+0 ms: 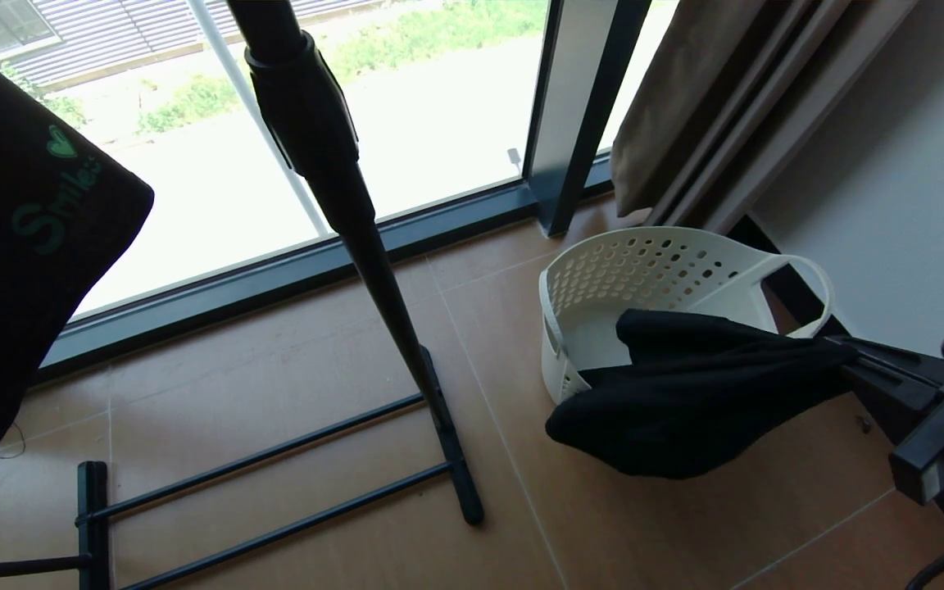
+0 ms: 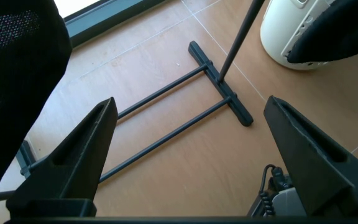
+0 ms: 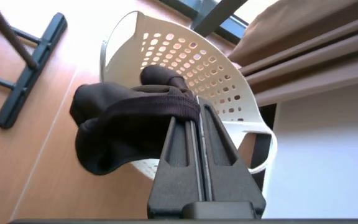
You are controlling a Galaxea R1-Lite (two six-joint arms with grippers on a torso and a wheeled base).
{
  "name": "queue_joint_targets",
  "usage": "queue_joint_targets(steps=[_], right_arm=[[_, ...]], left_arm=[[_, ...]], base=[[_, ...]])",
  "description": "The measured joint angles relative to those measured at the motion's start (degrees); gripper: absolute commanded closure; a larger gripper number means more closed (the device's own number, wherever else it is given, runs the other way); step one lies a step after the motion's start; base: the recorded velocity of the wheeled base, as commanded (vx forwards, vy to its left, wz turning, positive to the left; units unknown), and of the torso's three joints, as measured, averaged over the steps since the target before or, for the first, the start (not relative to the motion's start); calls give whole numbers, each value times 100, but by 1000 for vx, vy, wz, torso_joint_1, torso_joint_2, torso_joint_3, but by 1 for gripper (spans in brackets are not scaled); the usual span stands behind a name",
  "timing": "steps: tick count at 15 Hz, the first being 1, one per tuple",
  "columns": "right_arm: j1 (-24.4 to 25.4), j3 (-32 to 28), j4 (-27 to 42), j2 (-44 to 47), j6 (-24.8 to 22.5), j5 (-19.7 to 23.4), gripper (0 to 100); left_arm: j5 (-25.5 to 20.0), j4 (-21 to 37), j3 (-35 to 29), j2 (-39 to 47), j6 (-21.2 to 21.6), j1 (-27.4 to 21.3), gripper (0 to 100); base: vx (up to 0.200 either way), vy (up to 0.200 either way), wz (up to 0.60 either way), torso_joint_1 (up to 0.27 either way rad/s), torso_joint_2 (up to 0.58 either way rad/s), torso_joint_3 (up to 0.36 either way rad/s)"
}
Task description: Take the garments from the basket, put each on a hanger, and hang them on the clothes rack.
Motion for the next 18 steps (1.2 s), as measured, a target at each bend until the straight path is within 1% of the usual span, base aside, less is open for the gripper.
queue_joint_targets(steps=[3, 4, 6, 9, 12, 14, 18], right_arm=[[30, 66, 15, -400, 57, 5, 100], [33, 90, 9, -450, 152, 73, 100], [35, 127, -5, -491, 205, 284, 100], [33, 140, -27, -524, 374, 319, 100], [33, 105, 0, -521, 380, 315, 100], [33, 83, 12, -518, 380, 311, 100], [33, 77, 15, -518, 380, 308, 100]], left_arm=[[0, 0, 0, 0, 16, 0, 0], [-2, 2, 0, 0, 16, 0, 0], [-9, 2, 0, 0, 16, 0, 0], [-17, 0, 0, 0, 16, 0, 0], [-17, 0, 0, 0, 16, 0, 0], [-20, 2, 0, 0, 16, 0, 0], [-20, -1, 0, 0, 16, 0, 0]], base=[[0, 0, 0, 2, 1, 111], [0, 0, 0, 7, 2, 168], [0, 0, 0, 0, 5, 195], [0, 0, 0, -2, 4, 196], [0, 0, 0, 4, -15, 177], [0, 0, 0, 2, -269, -66], [0, 0, 0, 41, -409, -168]])
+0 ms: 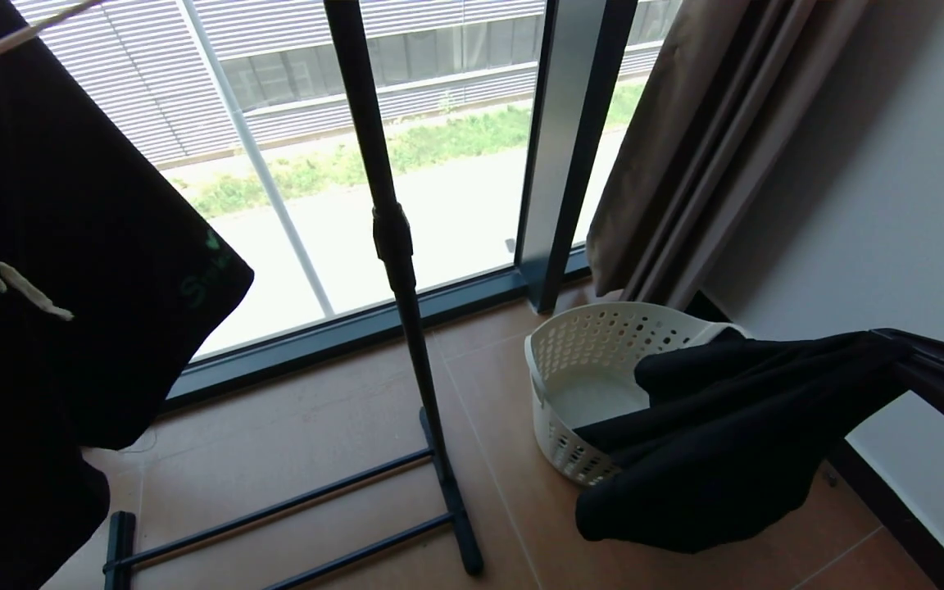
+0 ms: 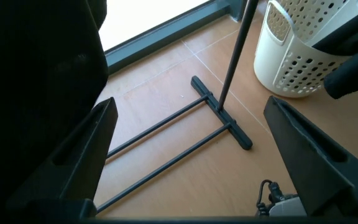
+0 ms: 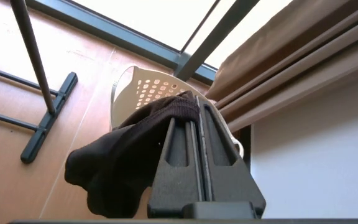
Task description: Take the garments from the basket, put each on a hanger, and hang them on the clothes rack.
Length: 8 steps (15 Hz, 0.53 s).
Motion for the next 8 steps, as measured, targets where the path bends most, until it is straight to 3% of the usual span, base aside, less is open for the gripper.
queue_joint_targets(steps=[8], right_arm=[[2, 15, 2, 0, 0, 2, 100]], left_arm=[[2, 0, 0, 0, -2, 0, 0]], base=[[0, 0, 0, 110, -472, -162]])
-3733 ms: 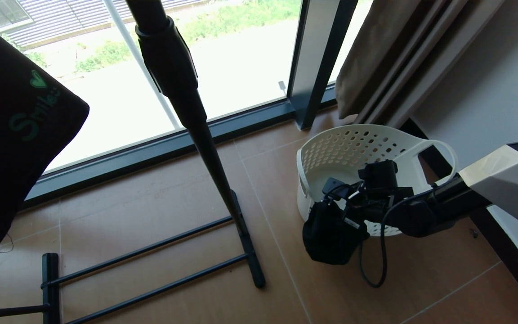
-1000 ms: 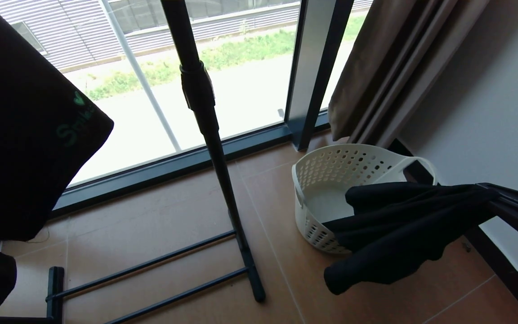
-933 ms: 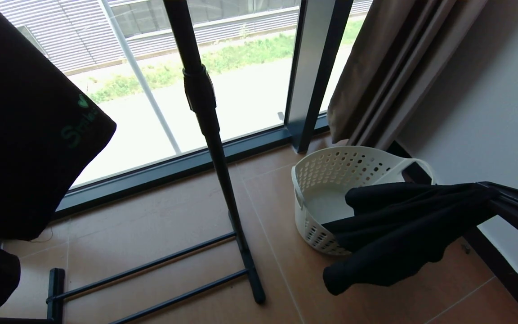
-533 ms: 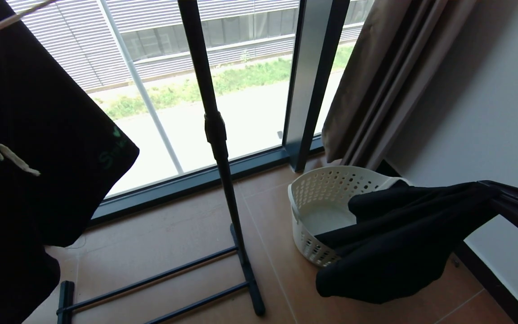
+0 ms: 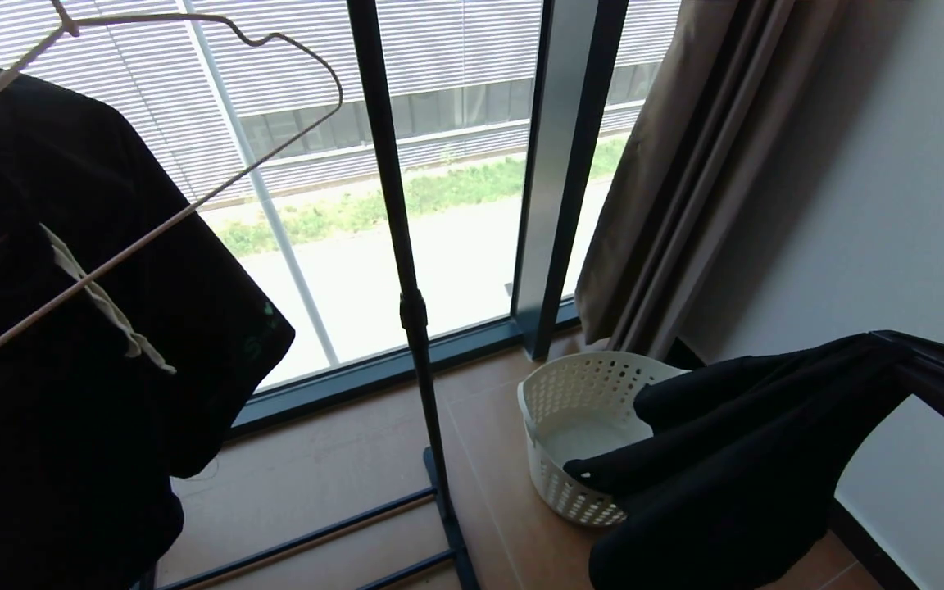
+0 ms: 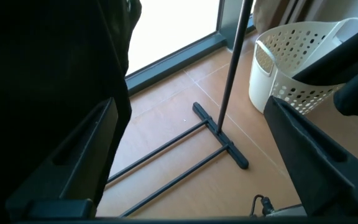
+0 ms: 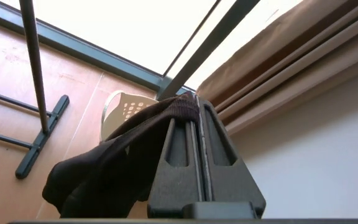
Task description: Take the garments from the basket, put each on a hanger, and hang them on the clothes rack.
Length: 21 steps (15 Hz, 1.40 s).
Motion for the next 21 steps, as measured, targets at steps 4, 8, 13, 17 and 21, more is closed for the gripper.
queue_joint_targets(steps=[4, 8, 13, 17, 21], right_arm=[[0, 0, 0, 0, 0, 0, 100], [6, 16, 0, 5, -2, 1, 100], [15, 27, 0, 41, 0, 6, 100], [15, 40, 0, 72, 0, 6, 100], [15, 182, -30, 46, -9, 400, 100]], left_arm=[[-2, 1, 0, 0, 2, 0, 0], [-2, 0, 0, 0, 2, 0, 0], [-2, -2, 0, 0, 0, 0, 0], [-2, 0, 0, 0, 2, 0, 0], [4, 0, 0, 0, 9, 0, 0]], base=[[0, 0, 0, 165, -506, -141], [0, 0, 0, 195, -540, -151], [0, 0, 0, 228, -585, -178], [0, 0, 0, 188, -455, -240], [0, 0, 0, 75, -176, -93]])
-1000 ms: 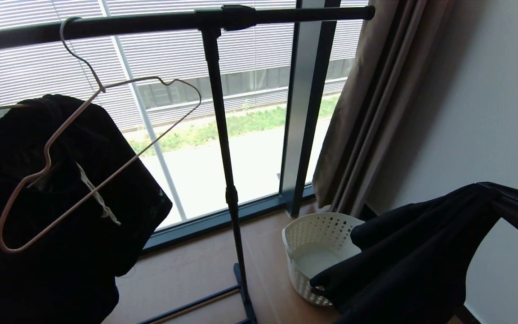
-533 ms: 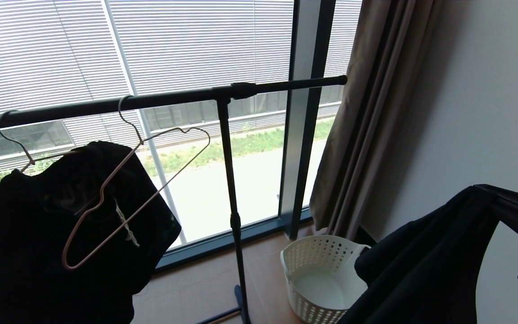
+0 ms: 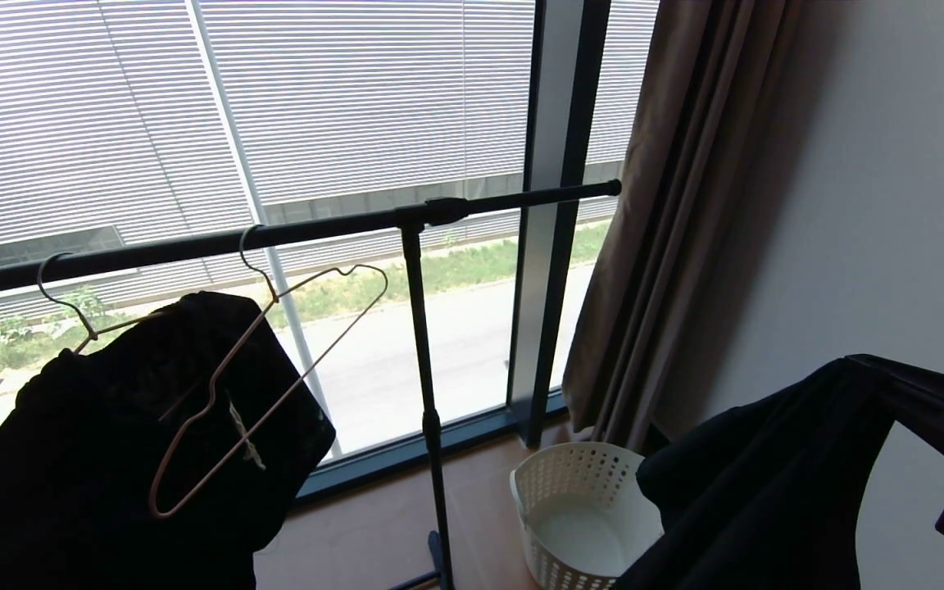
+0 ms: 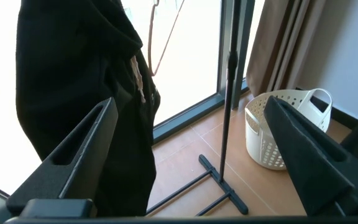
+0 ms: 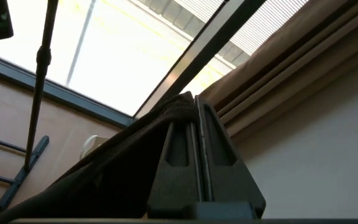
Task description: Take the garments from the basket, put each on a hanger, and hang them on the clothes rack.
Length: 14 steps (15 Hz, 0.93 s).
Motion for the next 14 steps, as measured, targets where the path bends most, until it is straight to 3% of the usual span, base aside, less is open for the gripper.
queue_joint_targets(steps=[5, 7, 14], right_arm=[[0, 52, -22, -135, -11, 22, 100], [0, 35, -18, -168, -18, 26, 100], [-9, -28, 22, -234, -20, 20, 100]], left_arm=[[34, 0, 5, -1, 22, 0, 0], [45, 0, 7, -1, -148, 0, 0], [43, 0, 9, -1, -156, 0, 0]], base=[[0, 0, 0, 0, 0, 0], [0, 0, 600, 10, 5, 0], [0, 0, 600, 4, 1, 2]])
